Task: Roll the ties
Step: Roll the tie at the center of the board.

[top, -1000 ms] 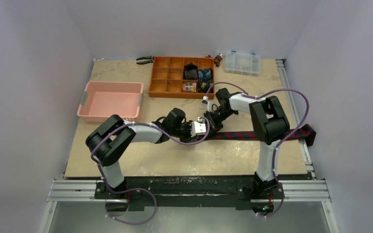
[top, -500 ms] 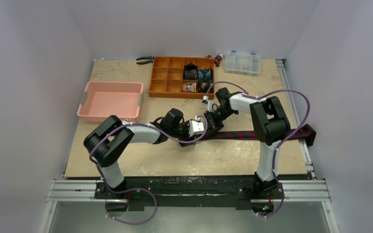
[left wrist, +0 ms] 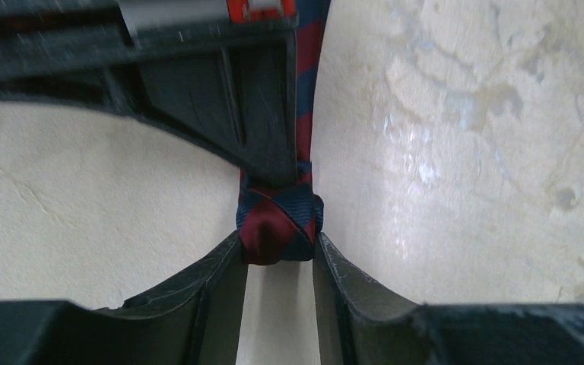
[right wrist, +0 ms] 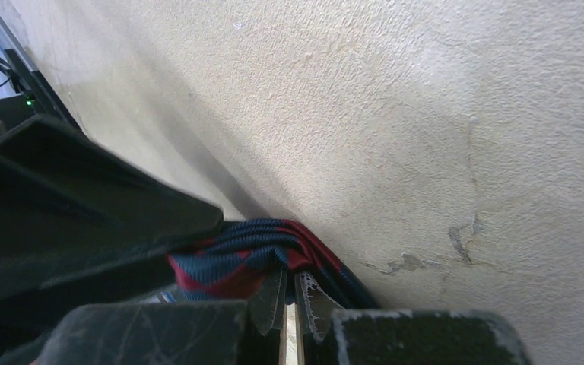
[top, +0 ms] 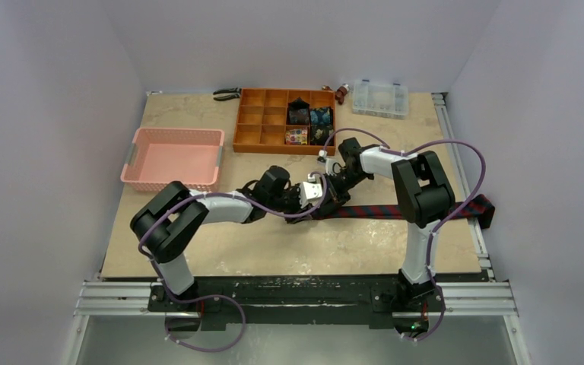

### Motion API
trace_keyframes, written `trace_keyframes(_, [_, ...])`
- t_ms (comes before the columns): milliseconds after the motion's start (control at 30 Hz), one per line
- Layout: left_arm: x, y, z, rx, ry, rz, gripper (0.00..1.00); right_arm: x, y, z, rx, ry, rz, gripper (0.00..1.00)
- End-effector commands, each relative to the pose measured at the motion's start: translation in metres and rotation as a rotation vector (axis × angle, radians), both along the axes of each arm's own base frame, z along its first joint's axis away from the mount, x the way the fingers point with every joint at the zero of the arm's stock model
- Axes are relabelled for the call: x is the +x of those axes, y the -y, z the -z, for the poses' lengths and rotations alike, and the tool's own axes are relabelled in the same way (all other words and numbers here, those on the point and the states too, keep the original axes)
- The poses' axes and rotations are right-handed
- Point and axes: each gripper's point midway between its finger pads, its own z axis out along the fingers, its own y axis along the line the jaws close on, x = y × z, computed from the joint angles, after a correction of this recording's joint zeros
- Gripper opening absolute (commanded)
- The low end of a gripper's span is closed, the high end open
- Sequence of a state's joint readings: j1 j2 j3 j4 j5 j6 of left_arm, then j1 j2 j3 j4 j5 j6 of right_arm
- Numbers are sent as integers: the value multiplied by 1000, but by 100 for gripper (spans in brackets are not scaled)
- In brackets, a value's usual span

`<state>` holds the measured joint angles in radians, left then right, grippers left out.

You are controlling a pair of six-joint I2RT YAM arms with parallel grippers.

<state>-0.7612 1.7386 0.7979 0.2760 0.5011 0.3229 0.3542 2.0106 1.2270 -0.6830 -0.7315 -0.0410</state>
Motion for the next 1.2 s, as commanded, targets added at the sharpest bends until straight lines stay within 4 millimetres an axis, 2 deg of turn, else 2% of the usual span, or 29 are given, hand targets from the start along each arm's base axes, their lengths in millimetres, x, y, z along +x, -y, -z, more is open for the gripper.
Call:
trace_keyframes(0, [9,38,-39,-132,2,29,36,3,20,33,-135,60,-22,0])
trace_keyframes(267, [9,46,-7,-103,-29,53,37,1,15,30,-101,49,-21,0])
trace_keyframes(467, [3,32,26,-26,-30,63,37,0,13,27,-82,47,-18,0])
trace_keyframes(533, [2,26,33,2,-34,58,31,0,11,24,-73,48,-19,0])
trace_keyframes(600, [0,21,35,29,-36,58,27,1,9,18,-58,55,-20,0])
trace_keyframes(767, [-7,12,32,60,-53,68,26,9,10,1,-40,104,-18,0])
trace_keyframes(900, [-5,13,17,14,-55,31,59,6,12,13,-60,78,-19,0])
trace_keyframes(1000, [-9,12,19,0,-58,41,65,5,14,20,-67,64,-14,0])
trace_keyframes(1167, [1,6,33,35,-49,-24,64,3,17,26,-83,59,-20,0])
